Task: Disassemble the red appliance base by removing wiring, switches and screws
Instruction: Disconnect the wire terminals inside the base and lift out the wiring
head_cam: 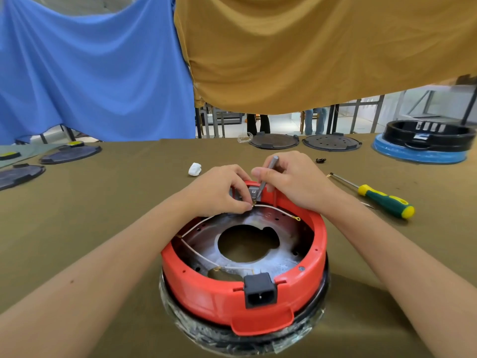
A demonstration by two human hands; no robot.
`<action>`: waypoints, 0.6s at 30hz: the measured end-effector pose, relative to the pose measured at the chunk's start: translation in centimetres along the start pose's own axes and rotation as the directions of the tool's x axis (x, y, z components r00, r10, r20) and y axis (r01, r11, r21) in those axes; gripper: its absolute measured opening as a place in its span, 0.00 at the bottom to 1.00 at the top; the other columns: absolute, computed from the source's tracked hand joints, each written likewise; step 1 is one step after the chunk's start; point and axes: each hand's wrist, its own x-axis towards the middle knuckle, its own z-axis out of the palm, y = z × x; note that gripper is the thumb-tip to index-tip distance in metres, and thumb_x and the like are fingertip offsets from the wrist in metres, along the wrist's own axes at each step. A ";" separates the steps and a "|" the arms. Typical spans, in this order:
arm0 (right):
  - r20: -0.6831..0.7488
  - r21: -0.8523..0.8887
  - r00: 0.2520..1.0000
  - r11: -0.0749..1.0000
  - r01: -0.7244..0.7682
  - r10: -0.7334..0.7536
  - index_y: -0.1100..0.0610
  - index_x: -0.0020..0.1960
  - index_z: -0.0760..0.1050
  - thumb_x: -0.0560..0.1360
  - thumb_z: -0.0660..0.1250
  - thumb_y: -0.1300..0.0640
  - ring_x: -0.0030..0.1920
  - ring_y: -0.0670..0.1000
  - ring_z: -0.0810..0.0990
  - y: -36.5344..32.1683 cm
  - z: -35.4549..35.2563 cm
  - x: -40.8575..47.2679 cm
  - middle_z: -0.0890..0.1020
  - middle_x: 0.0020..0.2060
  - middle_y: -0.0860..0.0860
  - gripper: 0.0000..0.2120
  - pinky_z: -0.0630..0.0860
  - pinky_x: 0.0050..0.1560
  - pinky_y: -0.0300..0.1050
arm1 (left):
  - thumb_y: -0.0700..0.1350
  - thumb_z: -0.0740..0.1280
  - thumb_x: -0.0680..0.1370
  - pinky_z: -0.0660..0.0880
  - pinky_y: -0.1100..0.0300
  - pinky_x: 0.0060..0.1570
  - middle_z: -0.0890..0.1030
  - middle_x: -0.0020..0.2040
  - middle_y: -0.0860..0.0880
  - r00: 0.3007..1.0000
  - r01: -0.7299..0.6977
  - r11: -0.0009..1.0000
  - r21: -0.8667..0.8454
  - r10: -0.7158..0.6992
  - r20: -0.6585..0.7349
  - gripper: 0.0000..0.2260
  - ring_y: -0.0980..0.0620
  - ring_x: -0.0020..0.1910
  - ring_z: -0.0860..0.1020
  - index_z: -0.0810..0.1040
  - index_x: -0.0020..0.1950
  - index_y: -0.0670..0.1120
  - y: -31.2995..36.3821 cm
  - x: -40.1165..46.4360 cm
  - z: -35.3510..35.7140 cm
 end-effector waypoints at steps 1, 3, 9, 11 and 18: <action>-0.008 0.015 1.000 1.000 0.005 -0.005 0.54 0.37 0.80 0.78 0.69 0.49 0.28 0.41 0.73 0.1 0.1 -0.2 0.82 0.30 0.49 0.13 0.67 0.31 0.33 | 0.48 0.75 0.72 0.68 0.63 0.57 0.75 0.54 0.60 1.000 0.003 1.000 -0.002 -0.003 0.001 0.02 0.63 0.53 0.74 0.86 0.41 0.55 0.0 0.0 0.0; -0.012 0.028 1.000 1.000 0.013 -0.013 0.53 0.37 0.80 0.78 0.70 0.50 0.27 0.39 0.74 0.2 0.1 -0.5 0.82 0.29 0.47 0.12 0.67 0.31 0.30 | 0.48 0.75 0.72 0.67 0.64 0.55 0.74 0.53 0.62 1.000 0.011 1.000 -0.007 -0.011 0.000 0.02 0.63 0.53 0.74 0.86 0.41 0.56 0.0 0.0 0.0; -0.019 0.025 1.000 1.000 0.008 -0.008 0.51 0.38 0.80 0.77 0.70 0.50 0.30 0.42 0.76 0.1 0.0 -0.6 0.83 0.30 0.47 0.11 0.69 0.33 0.35 | 0.48 0.75 0.72 0.71 0.59 0.58 0.73 0.52 0.64 1.000 0.009 1.000 -0.028 -0.009 0.012 0.03 0.62 0.52 0.75 0.86 0.40 0.57 -0.1 0.1 0.0; -0.019 0.048 1.000 0.999 -0.008 0.009 0.50 0.37 0.79 0.77 0.70 0.49 0.32 0.43 0.77 0.1 -0.1 -0.7 0.83 0.30 0.46 0.11 0.71 0.36 0.36 | 0.48 0.75 0.72 0.71 0.57 0.59 0.74 0.53 0.62 1.000 0.006 0.999 -0.035 -0.005 0.012 0.03 0.61 0.53 0.75 0.86 0.41 0.57 -0.1 0.1 0.0; -0.009 0.072 0.999 0.997 -0.034 0.035 0.55 0.37 0.80 0.78 0.70 0.50 0.27 0.40 0.73 0.2 -0.1 -0.6 0.82 0.28 0.46 0.13 0.66 0.32 0.31 | 0.46 0.75 0.72 0.71 0.51 0.61 0.76 0.55 0.57 1.000 -0.015 0.996 -0.086 0.016 0.016 0.04 0.59 0.54 0.76 0.86 0.40 0.56 0.1 -0.1 0.0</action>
